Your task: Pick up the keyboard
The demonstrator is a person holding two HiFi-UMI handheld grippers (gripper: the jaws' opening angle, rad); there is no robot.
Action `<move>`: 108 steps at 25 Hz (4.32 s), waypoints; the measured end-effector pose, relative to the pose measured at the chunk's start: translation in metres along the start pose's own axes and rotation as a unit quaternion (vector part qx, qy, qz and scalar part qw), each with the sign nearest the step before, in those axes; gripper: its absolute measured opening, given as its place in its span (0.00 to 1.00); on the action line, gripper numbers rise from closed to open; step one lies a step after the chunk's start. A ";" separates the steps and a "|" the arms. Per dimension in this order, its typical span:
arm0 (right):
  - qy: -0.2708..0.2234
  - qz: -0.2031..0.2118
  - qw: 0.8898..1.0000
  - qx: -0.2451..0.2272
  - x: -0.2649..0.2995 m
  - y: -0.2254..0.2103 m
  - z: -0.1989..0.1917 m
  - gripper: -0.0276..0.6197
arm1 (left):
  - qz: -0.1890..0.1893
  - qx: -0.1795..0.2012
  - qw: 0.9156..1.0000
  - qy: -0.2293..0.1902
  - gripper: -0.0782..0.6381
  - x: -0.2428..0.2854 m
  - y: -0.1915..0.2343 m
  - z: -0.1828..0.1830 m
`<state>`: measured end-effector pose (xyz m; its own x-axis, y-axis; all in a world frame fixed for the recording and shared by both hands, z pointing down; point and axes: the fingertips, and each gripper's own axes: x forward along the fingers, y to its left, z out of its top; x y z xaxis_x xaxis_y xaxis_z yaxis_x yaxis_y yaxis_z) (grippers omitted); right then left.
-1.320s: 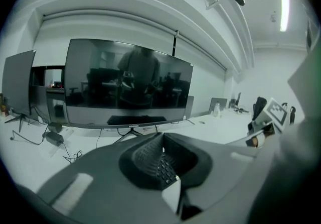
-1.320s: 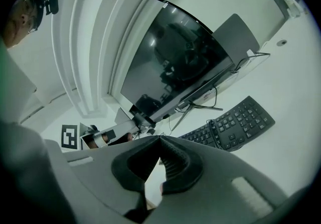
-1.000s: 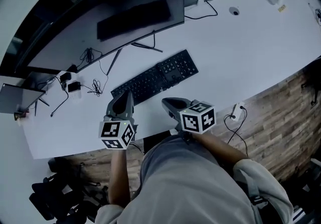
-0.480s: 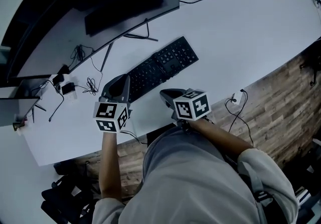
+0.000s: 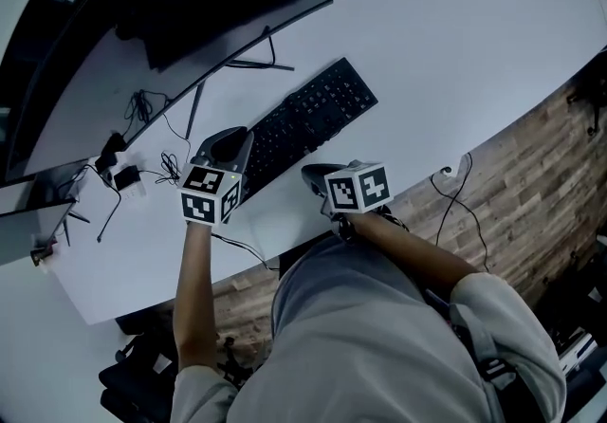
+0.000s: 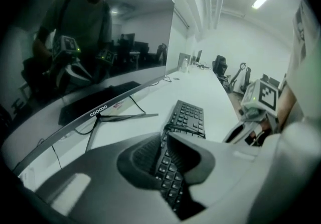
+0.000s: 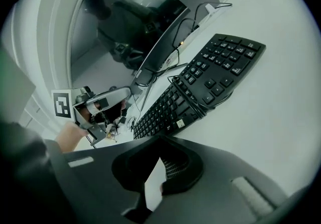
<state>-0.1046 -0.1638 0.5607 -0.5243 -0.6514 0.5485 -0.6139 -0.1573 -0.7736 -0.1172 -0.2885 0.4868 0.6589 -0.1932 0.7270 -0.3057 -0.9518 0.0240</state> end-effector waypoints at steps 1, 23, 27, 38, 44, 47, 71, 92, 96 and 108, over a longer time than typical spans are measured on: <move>0.000 -0.001 1.000 0.008 0.002 -0.002 0.000 0.05 | -0.007 0.005 1.000 0.008 0.11 0.004 0.001 -0.002; 0.013 -0.008 0.995 0.096 0.036 -0.034 -0.005 0.05 | -0.179 0.078 0.963 0.188 0.11 0.087 -0.003 -0.046; 0.010 -0.012 0.994 0.111 0.038 -0.041 -0.003 0.05 | -0.206 0.065 0.954 0.208 0.11 0.093 -0.008 -0.052; 0.011 -0.019 0.995 0.099 0.041 -0.036 -0.008 0.04 | -0.248 0.006 0.941 0.229 0.11 0.099 -0.018 -0.057; 0.008 -0.025 0.995 0.094 0.042 -0.036 -0.010 0.04 | -0.253 0.015 0.937 0.240 0.11 0.092 -0.021 -0.057; 0.010 -0.028 0.995 0.091 0.039 -0.036 -0.012 0.04 | -0.258 0.032 0.933 0.250 0.11 0.085 -0.025 -0.057; 0.021 -0.037 0.997 0.066 0.039 -0.038 -0.015 0.04 | -0.286 -0.051 0.933 0.214 0.11 0.065 -0.034 -0.051; 0.016 -0.029 0.998 0.055 0.036 -0.036 -0.015 0.04 | -0.358 0.048 0.878 0.315 0.11 0.063 -0.086 -0.079; 0.020 -0.031 0.998 0.050 0.031 -0.038 -0.018 0.04 | -0.341 0.041 0.888 0.305 0.11 0.061 -0.092 -0.078; 0.038 -0.010 0.998 0.046 0.028 -0.037 -0.022 0.04 | -0.281 0.044 0.910 0.302 0.11 0.054 -0.098 -0.079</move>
<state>-0.1091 -0.1599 0.6117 -0.5573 -0.5899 0.5844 -0.5699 -0.2402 -0.7859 -0.1058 -0.1865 0.5775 0.1888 0.4702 0.8621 0.0357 -0.8806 0.4725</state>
